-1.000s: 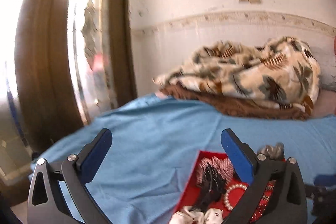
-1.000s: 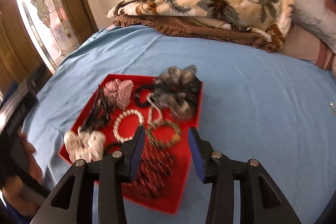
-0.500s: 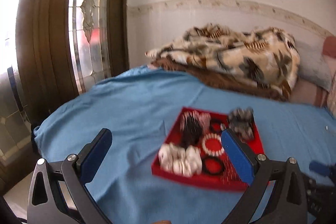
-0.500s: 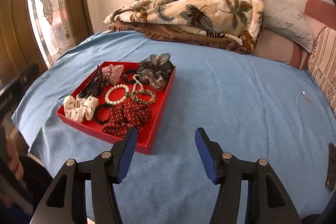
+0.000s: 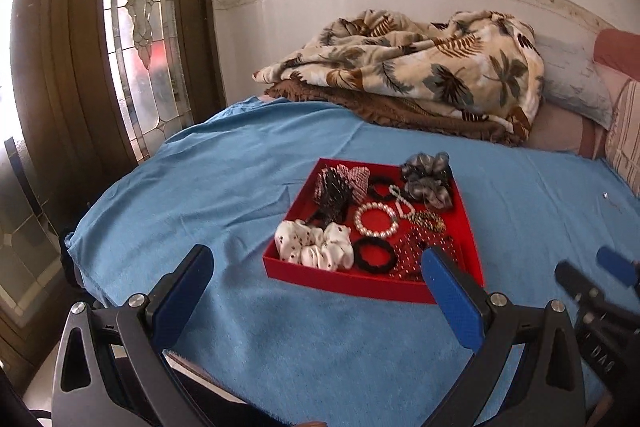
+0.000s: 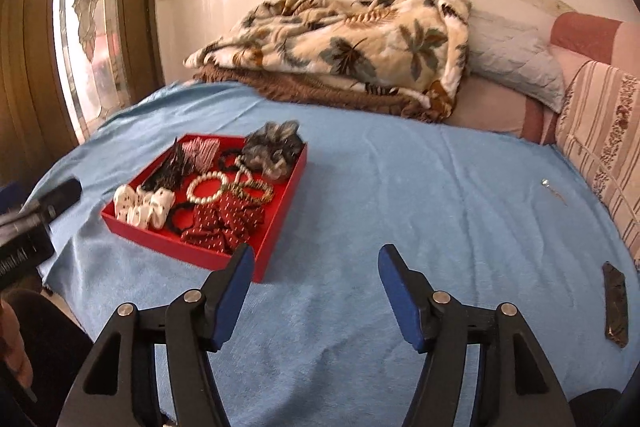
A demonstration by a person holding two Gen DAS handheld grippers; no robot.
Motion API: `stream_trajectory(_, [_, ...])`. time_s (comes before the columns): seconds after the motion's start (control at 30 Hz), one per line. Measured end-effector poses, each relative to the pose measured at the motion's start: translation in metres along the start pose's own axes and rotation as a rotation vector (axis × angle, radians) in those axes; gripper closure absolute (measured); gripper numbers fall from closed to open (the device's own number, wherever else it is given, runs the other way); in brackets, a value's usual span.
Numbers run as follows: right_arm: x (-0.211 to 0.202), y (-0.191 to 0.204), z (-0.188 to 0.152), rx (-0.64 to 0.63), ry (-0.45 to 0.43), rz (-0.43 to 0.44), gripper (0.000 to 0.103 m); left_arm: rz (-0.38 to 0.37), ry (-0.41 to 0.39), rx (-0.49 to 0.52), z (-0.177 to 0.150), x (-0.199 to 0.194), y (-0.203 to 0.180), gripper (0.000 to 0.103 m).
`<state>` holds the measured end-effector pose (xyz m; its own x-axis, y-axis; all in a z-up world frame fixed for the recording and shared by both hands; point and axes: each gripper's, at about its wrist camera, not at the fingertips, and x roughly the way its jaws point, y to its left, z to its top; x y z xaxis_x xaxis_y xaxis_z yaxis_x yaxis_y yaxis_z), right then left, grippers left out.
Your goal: Organize jewelry
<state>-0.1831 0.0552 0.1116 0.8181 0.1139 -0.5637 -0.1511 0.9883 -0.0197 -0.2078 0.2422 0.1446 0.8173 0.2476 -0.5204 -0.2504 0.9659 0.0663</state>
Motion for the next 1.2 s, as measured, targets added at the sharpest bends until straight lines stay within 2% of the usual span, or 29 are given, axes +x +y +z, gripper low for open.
stream_trajectory(0.5, [-0.032,-0.01,-0.007,-0.014,-0.128,-0.064,0.025,-0.039,-0.062,0.059,-0.013,-0.023,-0.023,0.0])
stream_trajectory(0.63, [-0.04,-0.011,-0.01,-0.019,-0.163,-0.078,0.021,-0.021,-0.092,0.067,-0.014,-0.03,-0.029,0.0])
stream_trajectory(1.2, [-0.043,-0.011,-0.016,-0.03,-0.173,-0.079,0.017,-0.03,-0.102,0.034,-0.011,-0.038,-0.025,0.0])
